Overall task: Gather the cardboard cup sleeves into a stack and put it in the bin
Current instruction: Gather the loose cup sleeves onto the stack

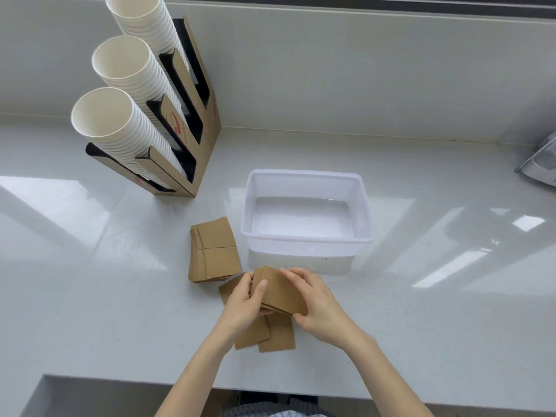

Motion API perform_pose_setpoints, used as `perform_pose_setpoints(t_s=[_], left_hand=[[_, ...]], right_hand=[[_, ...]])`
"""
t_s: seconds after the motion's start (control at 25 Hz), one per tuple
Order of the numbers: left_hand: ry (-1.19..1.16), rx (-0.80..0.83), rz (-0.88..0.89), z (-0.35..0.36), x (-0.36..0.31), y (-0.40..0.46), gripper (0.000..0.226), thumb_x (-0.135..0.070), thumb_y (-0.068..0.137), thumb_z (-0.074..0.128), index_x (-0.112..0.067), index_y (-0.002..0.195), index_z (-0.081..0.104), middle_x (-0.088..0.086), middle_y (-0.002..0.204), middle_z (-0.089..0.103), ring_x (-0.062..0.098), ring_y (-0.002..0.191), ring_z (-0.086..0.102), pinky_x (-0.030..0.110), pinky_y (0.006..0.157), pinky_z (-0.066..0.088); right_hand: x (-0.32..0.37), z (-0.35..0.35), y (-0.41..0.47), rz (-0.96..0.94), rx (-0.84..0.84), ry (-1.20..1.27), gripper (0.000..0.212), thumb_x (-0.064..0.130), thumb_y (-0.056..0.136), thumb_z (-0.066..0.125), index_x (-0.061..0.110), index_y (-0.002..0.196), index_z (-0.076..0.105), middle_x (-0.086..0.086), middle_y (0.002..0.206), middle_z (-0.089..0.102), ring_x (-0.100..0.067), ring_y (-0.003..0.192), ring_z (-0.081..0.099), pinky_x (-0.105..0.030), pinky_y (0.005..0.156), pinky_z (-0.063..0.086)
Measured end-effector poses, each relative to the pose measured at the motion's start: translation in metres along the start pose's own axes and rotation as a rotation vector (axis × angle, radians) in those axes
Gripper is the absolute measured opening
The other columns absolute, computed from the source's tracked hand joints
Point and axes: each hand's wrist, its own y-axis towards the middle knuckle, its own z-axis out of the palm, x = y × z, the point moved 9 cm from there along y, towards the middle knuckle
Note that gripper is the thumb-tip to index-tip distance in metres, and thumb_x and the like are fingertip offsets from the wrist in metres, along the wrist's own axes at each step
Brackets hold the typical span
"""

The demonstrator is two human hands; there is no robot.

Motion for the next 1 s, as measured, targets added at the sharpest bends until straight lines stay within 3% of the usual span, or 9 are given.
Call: perform_pose_setpoints(t_s=[0.2,0.36,0.44,0.56,0.68,0.8,0.88,1.0], left_hand=[[0.039,-0.008,0.021,-0.001,-0.002,0.000,0.011,-0.014,0.092,0.043,-0.024,0.094,0.048,0.000,0.095,0.057,0.011,0.089,0.059,0.018,0.061,0.056],[0.037,-0.082,0.018,-0.018,-0.001,-0.001,0.018,-0.014,0.092,0.042,-0.019,0.109,0.046,0.002,0.104,0.058,0.011,0.093,0.059,0.020,0.068,0.057],[0.019,-0.130,0.030,-0.031,-0.005,-0.003,0.021,-0.015,0.092,0.042,-0.018,0.112,0.047,0.000,0.107,0.059,0.012,0.097,0.059,0.023,0.075,0.056],[-0.004,-0.211,0.052,-0.056,-0.012,-0.006,0.021,-0.016,0.092,0.043,-0.021,0.112,0.047,-0.007,0.107,0.059,0.014,0.102,0.057,0.036,0.092,0.049],[-0.020,-0.290,0.063,-0.077,-0.015,-0.009,0.027,-0.019,0.091,0.044,-0.014,0.118,0.047,0.001,0.114,0.059,0.019,0.108,0.056,0.040,0.096,0.047],[-0.074,-0.340,0.071,-0.089,-0.017,-0.015,0.022,-0.014,0.092,0.042,-0.012,0.113,0.048,0.007,0.113,0.058,0.023,0.105,0.057,0.035,0.087,0.049],[-0.088,-0.360,0.066,-0.095,-0.015,-0.017,0.019,-0.014,0.092,0.042,-0.013,0.110,0.049,0.008,0.114,0.059,0.024,0.105,0.057,0.035,0.086,0.049],[-0.105,-0.372,0.062,-0.101,-0.011,-0.020,0.018,-0.014,0.092,0.041,-0.015,0.109,0.048,0.007,0.113,0.058,0.025,0.106,0.057,0.035,0.085,0.049]], right_hand=[[0.011,0.006,0.005,-0.043,0.002,-0.016,0.074,0.005,0.079,0.053,0.030,0.141,0.023,0.009,0.144,0.029,-0.012,0.131,0.027,-0.027,0.110,0.024],[0.006,0.004,0.003,0.000,0.001,0.074,0.074,0.022,0.084,0.055,0.030,0.144,0.013,0.008,0.146,0.023,-0.011,0.134,0.022,-0.028,0.114,0.022],[-0.001,-0.002,0.003,0.071,-0.065,0.208,0.068,0.030,0.088,0.052,0.028,0.144,0.015,0.007,0.139,0.027,-0.008,0.129,0.027,-0.025,0.109,0.026],[-0.018,-0.008,0.005,0.213,-0.187,0.339,0.052,0.024,0.092,0.047,0.021,0.140,0.027,0.006,0.120,0.034,-0.011,0.119,0.040,-0.019,0.095,0.030],[-0.027,0.003,0.008,0.284,-0.145,0.240,0.047,0.023,0.090,0.049,0.016,0.135,0.035,0.000,0.117,0.038,-0.020,0.121,0.043,-0.023,0.094,0.035],[-0.026,0.025,0.014,0.345,0.003,0.092,0.065,0.033,0.083,0.058,0.019,0.139,0.028,-0.008,0.127,0.036,-0.024,0.125,0.035,-0.033,0.105,0.033],[-0.022,0.031,0.018,0.364,0.038,-0.021,0.072,0.036,0.077,0.063,0.021,0.138,0.027,-0.008,0.128,0.033,-0.025,0.124,0.031,-0.034,0.103,0.029],[-0.021,0.030,0.021,0.398,0.005,-0.056,0.061,0.031,0.074,0.066,0.021,0.127,0.037,-0.008,0.126,0.033,-0.026,0.122,0.030,-0.034,0.098,0.028]])
